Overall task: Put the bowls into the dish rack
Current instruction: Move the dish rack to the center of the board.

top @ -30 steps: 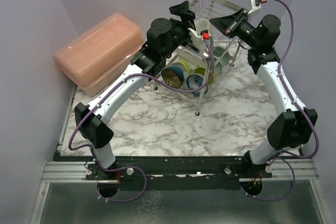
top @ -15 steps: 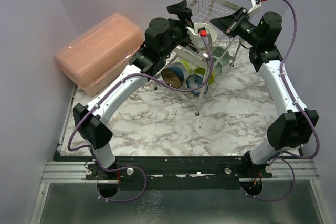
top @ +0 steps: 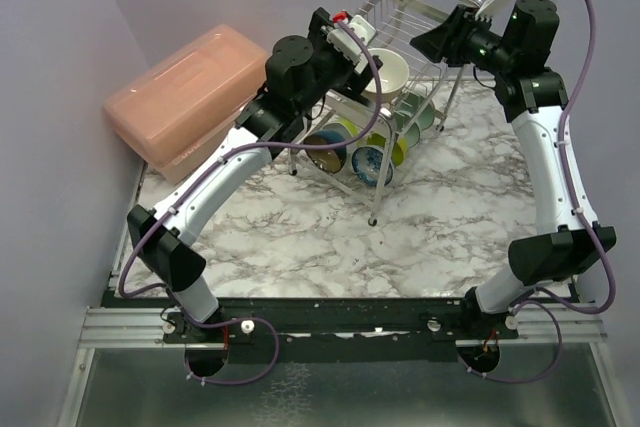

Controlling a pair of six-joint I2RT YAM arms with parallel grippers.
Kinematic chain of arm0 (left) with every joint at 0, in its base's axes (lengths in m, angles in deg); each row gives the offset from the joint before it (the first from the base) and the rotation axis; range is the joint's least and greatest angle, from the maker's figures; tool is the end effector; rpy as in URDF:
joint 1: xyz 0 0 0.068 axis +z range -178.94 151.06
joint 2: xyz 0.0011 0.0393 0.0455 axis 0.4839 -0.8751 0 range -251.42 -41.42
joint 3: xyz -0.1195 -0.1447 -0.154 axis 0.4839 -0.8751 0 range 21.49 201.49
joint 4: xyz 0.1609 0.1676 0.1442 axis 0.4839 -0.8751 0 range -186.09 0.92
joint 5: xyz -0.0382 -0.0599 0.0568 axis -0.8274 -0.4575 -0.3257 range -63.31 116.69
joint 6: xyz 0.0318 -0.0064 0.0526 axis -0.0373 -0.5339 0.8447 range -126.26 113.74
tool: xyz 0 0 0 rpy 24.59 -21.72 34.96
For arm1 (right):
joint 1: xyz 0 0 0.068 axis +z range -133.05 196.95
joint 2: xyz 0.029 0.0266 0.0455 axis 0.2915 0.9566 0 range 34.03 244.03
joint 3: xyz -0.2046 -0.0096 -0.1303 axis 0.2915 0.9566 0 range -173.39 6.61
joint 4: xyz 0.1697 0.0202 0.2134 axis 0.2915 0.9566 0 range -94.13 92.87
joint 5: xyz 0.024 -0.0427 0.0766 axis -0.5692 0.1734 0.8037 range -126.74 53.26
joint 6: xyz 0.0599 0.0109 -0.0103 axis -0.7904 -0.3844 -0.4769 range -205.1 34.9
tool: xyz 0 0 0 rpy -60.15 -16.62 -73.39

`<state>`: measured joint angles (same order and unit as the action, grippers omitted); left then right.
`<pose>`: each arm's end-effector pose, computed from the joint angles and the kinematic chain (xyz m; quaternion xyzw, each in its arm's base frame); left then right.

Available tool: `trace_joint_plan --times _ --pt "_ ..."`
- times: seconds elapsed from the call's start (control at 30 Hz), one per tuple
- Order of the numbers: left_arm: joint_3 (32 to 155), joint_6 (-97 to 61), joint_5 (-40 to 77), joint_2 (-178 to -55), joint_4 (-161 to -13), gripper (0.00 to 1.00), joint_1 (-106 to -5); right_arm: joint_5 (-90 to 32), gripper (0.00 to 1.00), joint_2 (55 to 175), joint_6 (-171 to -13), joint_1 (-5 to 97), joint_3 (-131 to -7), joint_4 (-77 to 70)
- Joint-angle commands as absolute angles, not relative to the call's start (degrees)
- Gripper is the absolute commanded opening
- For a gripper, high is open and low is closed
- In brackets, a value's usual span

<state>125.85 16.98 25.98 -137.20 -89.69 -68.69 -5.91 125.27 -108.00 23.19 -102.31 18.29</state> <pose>0.3140 -0.2620 0.4596 0.3468 0.5571 -0.1123 0.7461 0.3612 0.0636 0.4723 -0.0754 0.7278 0.3535 0.5828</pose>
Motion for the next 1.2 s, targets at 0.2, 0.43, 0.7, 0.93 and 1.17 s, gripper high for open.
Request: trace_joint_plan --times 0.2,0.43,0.7,0.93,1.17 --pt "121.3 -5.0 24.9 -125.4 -90.7 0.93 -69.2 -3.6 0.47 128.7 -99.8 25.2 -108.1 33.2" --pt "121.5 -8.4 24.6 -122.8 -94.7 0.92 -67.8 2.9 0.5 127.1 -101.8 26.0 -104.6 31.3" --pt "116.4 -23.0 24.7 -118.9 -103.6 0.9 -65.4 -0.3 0.49 122.8 -102.1 26.3 -101.7 33.9" --pt "101.4 -41.0 23.5 -111.7 -100.2 0.87 -64.7 -9.4 0.61 117.6 -101.5 26.3 -99.0 29.2" --pt "76.7 -37.0 14.5 -98.4 -75.3 0.87 -65.4 -12.7 0.69 113.0 -102.6 26.3 -93.4 24.2"
